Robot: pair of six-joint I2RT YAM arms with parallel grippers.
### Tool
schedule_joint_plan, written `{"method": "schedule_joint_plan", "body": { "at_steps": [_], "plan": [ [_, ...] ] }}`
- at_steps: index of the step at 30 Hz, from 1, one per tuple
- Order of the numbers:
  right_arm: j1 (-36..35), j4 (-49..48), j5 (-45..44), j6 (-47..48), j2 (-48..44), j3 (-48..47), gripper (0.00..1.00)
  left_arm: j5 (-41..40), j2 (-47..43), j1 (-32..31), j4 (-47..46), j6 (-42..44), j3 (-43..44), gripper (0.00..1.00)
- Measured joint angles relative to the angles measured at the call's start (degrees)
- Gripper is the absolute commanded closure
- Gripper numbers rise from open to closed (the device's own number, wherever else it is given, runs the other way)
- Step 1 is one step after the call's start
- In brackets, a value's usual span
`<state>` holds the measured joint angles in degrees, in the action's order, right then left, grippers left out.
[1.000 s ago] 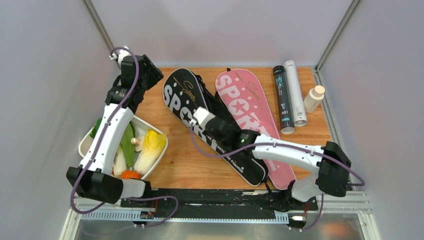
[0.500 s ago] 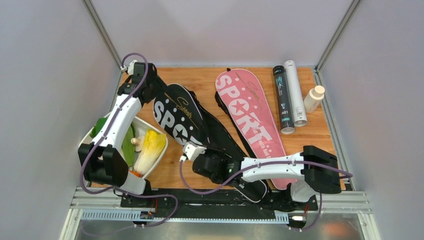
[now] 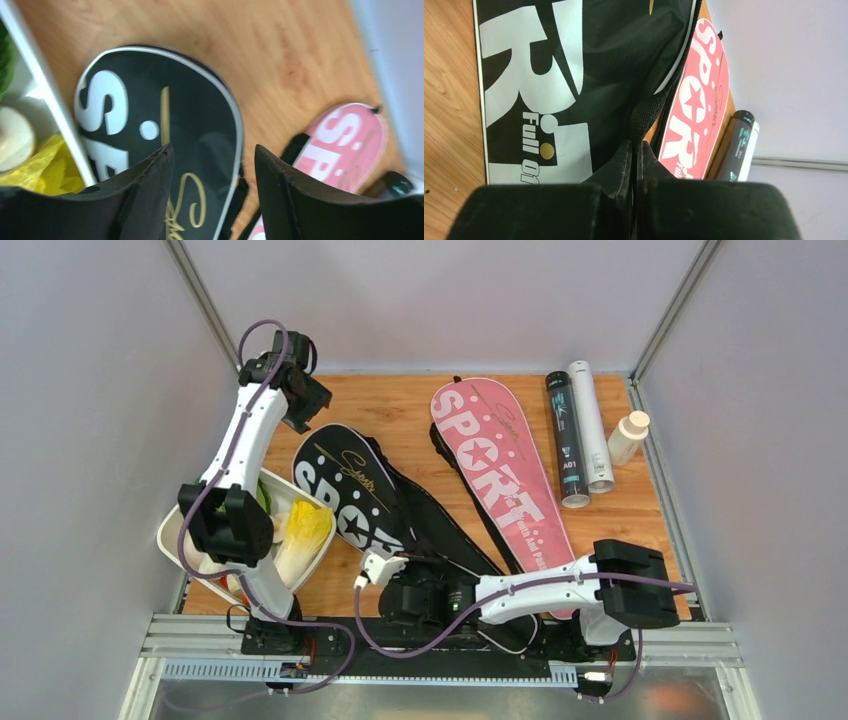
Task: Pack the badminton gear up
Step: Pick up the racket bag from the center of the board.
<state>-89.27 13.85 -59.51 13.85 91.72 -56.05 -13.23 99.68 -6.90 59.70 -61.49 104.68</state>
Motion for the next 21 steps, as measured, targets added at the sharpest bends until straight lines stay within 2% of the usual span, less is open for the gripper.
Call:
{"method": "schedule_joint_plan", "body": {
  "at_steps": [1, 3, 6, 10, 13, 17, 21],
  "plan": [
    [0.1, 0.0, 0.0, -0.8, 0.0, 0.0, 0.91, -0.2, 1.0, 0.1, 1.2, -0.4, 0.2, 0.35],
    [0.8, 0.1, 0.7, -3.0, 0.0, 0.0, 0.70, -1.1, 2.2, 0.1, 2.9, -0.7, -1.0, 0.35],
    [2.7, 0.7, 4.5, -7.2, -0.1, 0.0, 0.51, -2.0, 0.2, 0.2, 0.5, -0.2, -9.0, 0.36],
    [8.2, 2.3, 14.2, -13.0, -1.2, -0.2, 0.36, 1.0, -5.9, 0.2, -7.0, 4.1, -23.8, 0.39],
    [16.8, 2.5, 26.3, -16.7, -3.7, -0.2, 0.28, 5.5, -11.6, 0.2, -15.5, 7.6, -33.3, 0.47],
    [30.1, -0.2, 43.9, -19.4, -5.3, -0.5, 0.23, 11.2, -17.4, 0.2, -24.9, 10.0, -42.7, 0.51],
    [41.9, -2.1, 60.7, -21.5, -3.0, -3.0, 0.21, 13.3, -17.5, -0.1, -29.4, 11.3, -47.0, 0.53]
  ]
}}
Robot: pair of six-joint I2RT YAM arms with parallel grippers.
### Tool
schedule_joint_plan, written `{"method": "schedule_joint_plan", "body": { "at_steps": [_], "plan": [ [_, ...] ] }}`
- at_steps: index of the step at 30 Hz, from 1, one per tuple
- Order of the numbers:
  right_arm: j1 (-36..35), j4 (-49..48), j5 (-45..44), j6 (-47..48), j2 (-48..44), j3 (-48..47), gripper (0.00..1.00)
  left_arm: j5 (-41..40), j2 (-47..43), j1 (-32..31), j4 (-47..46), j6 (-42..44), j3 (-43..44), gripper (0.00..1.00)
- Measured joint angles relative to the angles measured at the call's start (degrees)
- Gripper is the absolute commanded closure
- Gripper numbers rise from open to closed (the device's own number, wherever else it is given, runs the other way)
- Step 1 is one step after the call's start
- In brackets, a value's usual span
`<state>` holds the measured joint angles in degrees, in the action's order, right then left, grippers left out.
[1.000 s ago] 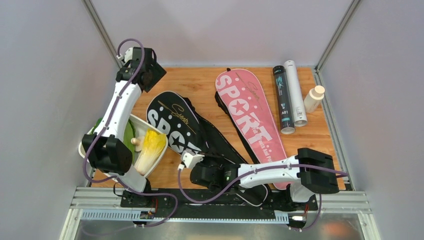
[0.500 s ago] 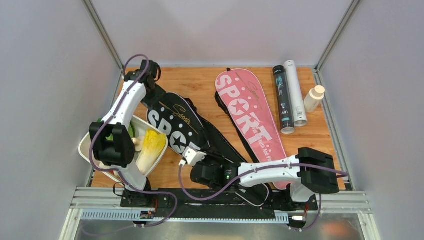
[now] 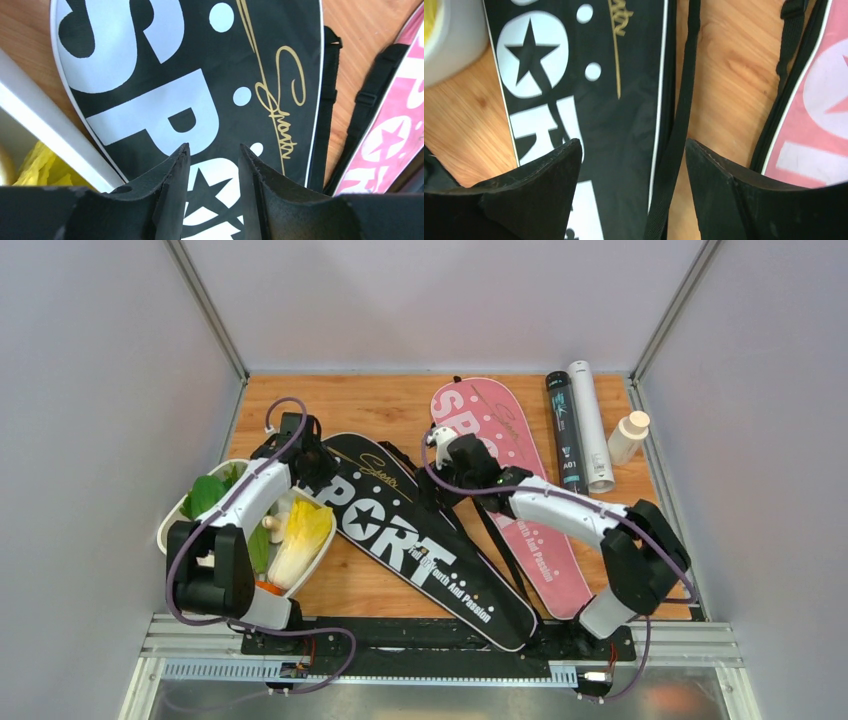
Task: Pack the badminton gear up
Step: Pick up the racket bag from the center of the board.
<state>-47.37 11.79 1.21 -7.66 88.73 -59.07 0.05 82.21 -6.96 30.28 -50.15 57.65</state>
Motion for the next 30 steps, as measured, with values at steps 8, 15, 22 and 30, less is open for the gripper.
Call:
{"method": "schedule_joint_plan", "body": {
  "at_steps": [8, 15, 22, 30],
  "plan": [
    [13.1, -1.6, 22.9, -2.2, 19.4, -13.8, 0.14, 1.0, 8.9, -0.3, -2.4, 1.7, 1.1, 0.56],
    [14.0, -1.7, 33.8, -2.4, 33.9, -24.9, 0.18, 1.0, 14.7, -0.9, -2.5, 2.7, 4.7, 0.56],
    [14.2, -2.3, 41.1, -1.8, 37.6, -27.2, 0.94, 1.2, 17.4, -0.9, -2.8, 2.8, 6.2, 0.57],
    [14.7, 0.1, 42.9, -2.0, 38.5, -29.9, 1.00, 1.6, 19.2, -0.9, -1.1, 2.8, 11.5, 0.54]
  ]
}}
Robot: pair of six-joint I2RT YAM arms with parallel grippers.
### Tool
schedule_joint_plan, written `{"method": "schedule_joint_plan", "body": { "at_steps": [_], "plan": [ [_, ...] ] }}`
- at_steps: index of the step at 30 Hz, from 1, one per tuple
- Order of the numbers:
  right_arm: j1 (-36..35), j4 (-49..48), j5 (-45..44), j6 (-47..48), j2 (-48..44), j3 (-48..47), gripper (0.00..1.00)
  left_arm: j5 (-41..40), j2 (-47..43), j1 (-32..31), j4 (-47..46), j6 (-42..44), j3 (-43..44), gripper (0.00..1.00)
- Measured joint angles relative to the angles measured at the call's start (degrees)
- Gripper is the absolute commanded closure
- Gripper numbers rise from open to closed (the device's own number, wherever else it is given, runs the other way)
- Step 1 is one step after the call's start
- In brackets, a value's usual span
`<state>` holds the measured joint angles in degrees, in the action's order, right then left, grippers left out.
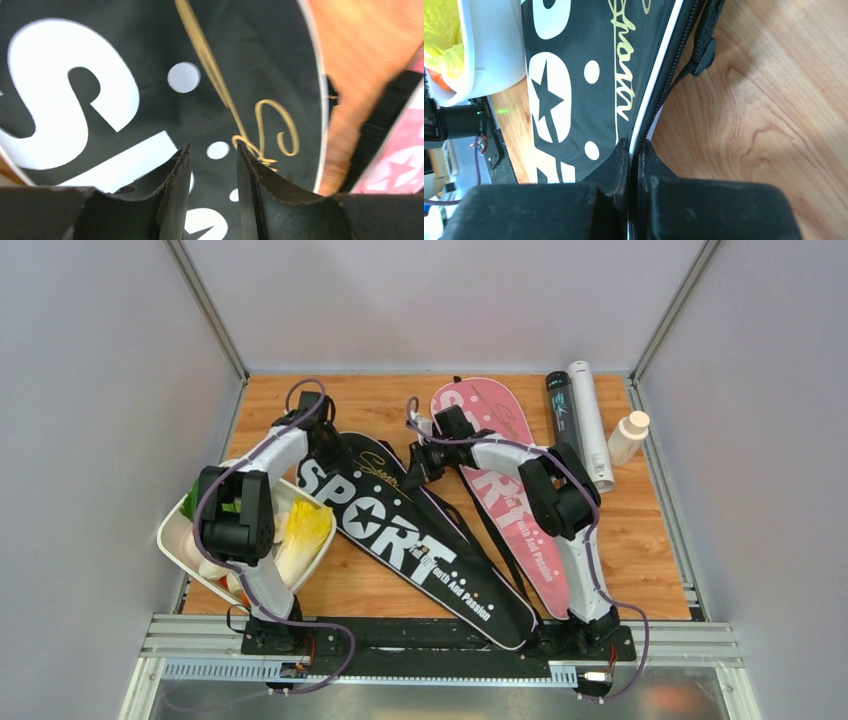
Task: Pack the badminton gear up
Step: Pick up the racket bag from the center of the board.
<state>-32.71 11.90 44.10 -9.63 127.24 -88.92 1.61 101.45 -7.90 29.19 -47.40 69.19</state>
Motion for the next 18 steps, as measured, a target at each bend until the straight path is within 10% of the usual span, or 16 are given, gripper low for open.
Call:
{"method": "schedule_joint_plan", "body": {
  "at_steps": [10, 18],
  "plan": [
    [-4.7, 11.8, -22.8, 8.5, -17.6, -4.3, 1.00, -4.3, -5.1, 0.2, 12.2, 0.4, 30.9, 0.47],
    [-16.6, 12.3, -50.3, 26.9, -27.5, -11.8, 1.00, -7.7, -21.3, 0.4, 14.1, -4.0, 32.9, 0.43]
  ]
}}
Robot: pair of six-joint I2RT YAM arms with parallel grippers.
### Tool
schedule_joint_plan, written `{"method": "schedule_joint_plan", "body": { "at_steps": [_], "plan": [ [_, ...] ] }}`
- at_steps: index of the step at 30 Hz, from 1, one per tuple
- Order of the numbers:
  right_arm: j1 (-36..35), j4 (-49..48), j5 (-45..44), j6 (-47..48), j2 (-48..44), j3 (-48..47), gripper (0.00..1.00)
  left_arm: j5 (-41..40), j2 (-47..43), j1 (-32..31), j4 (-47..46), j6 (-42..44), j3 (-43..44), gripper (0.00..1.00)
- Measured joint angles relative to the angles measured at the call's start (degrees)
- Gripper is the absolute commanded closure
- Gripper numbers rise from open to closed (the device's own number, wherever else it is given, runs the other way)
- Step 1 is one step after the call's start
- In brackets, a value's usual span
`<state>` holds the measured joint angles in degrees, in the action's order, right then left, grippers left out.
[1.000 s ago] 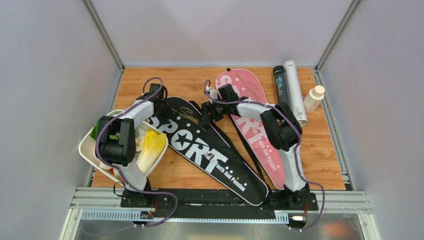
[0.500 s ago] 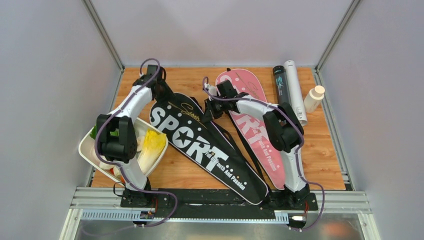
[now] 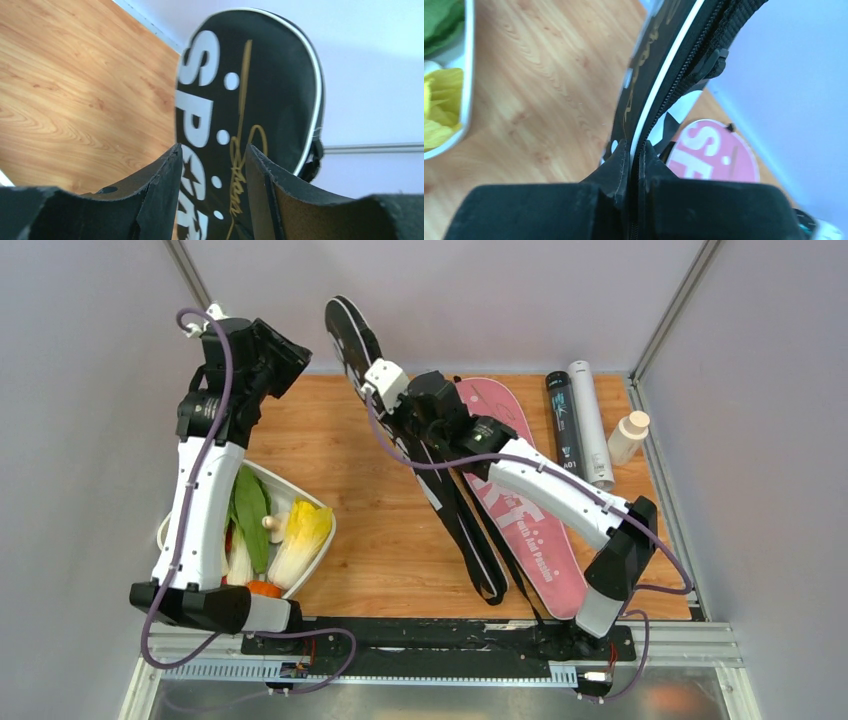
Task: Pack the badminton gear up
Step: Pick up the racket bag from the center of the board.
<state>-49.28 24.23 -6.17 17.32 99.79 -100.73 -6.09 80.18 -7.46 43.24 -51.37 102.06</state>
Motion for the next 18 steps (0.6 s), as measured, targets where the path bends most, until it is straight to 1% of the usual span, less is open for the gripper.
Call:
{"method": "schedule_joint_plan", "body": {
  "at_steps": [3, 6, 8, 10, 13, 15, 18],
  "plan": [
    [-3.7, -1.1, -9.5, 7.8, 0.1, 0.1, 1.00, -0.2, -2.6, 0.3, 0.9, -1.3, 0.0, 0.43],
    [-7.2, -1.9, -16.0, 13.2, 1.6, 2.1, 1.00, -1.6, -3.1, 0.5, 2.5, -1.7, -0.4, 0.41],
    [-8.7, -2.6, -20.5, 16.3, 3.3, 4.3, 1.00, -3.8, -3.7, 0.5, 2.6, -1.9, -2.6, 0.39],
    [-9.9, -3.7, -24.1, 18.7, 5.3, 6.9, 1.00, -6.2, -4.5, 0.8, 3.2, -1.9, -5.4, 0.38],
    [-11.2, -4.1, -27.7, 21.1, 8.0, 10.0, 1.00, -7.6, -4.3, 2.4, 5.1, -2.2, -6.2, 0.38],
    [-12.2, -5.3, -31.0, 23.8, 9.6, 11.0, 1.00, -7.5, -3.5, 4.0, 6.2, -2.6, -5.6, 0.38],
    [-13.3, -9.7, -34.1, 28.5, 9.8, 11.5, 1.00, -7.0, -0.3, 5.9, 8.6, -3.3, -1.9, 0.37]
  ]
}}
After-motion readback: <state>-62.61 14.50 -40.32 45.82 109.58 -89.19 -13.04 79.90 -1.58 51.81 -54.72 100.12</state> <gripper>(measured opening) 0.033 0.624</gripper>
